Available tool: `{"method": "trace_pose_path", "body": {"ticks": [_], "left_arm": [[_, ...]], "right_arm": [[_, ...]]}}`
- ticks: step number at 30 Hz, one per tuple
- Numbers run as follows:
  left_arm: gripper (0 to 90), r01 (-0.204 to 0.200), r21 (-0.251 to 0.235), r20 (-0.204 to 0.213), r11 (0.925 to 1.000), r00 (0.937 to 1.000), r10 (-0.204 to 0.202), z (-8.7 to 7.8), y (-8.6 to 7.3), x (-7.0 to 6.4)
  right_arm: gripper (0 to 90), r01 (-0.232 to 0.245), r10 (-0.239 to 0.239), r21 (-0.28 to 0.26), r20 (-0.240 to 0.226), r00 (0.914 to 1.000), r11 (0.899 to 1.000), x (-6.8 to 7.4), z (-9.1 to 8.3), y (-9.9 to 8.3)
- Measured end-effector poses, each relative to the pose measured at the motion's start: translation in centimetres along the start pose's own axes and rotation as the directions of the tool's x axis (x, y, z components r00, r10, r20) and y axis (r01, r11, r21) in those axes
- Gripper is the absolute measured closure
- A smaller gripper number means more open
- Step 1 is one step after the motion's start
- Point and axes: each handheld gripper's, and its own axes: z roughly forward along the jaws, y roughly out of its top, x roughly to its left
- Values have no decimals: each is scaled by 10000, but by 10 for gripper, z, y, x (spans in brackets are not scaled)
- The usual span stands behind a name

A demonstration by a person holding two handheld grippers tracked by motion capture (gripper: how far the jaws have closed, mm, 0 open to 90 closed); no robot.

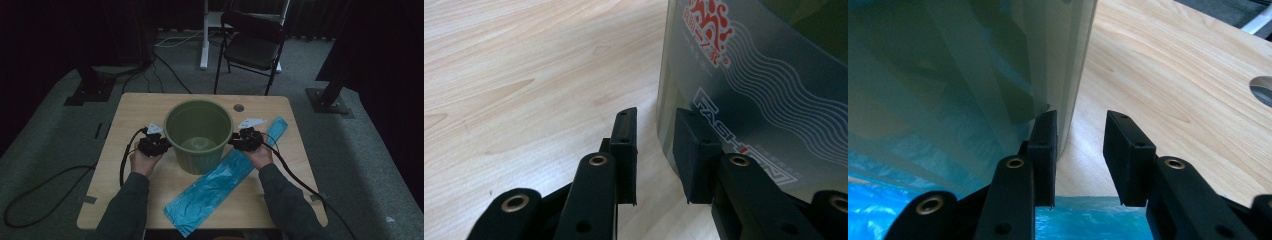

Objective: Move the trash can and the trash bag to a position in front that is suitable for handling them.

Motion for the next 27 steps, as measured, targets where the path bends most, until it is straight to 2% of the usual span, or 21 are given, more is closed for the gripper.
{"method": "trace_pose_path", "body": {"ticks": [7, 10, 14, 19, 23, 27], "left_arm": [[711, 31, -85, 46, 10000, 10000, -30, -16, -16, -4], [676, 48, -74, 136, 10000, 9999, -47, -22, -21, -3], [650, 37, -123, 134, 9999, 9999, -35, -26, -22, -4], [639, 136, -177, 56, 9998, 9999, -135, -25, -23, -5], [639, 162, -198, 54, 9997, 9999, -161, -25, -23, -4], [638, 169, -200, 28, 9997, 9999, -168, -24, -23, -5]], "right_arm": [[663, 333, -323, 158, -602, 9977, 9993, 14, -4, -2], [623, 659, -640, 266, -669, 9957, 9975, 21, -8, -5], [562, 634, -604, 300, -944, 9937, 9975, 29, -17, -17], [529, 726, -649, 966, -809, 9946, 9927, 41, -23, -45], [509, 1062, -955, 1582, -738, 9927, 9817, 52, -21, -68], [500, 1262, -1148, 2042, -668, 9911, 9708, 55, -15, -78]]}}
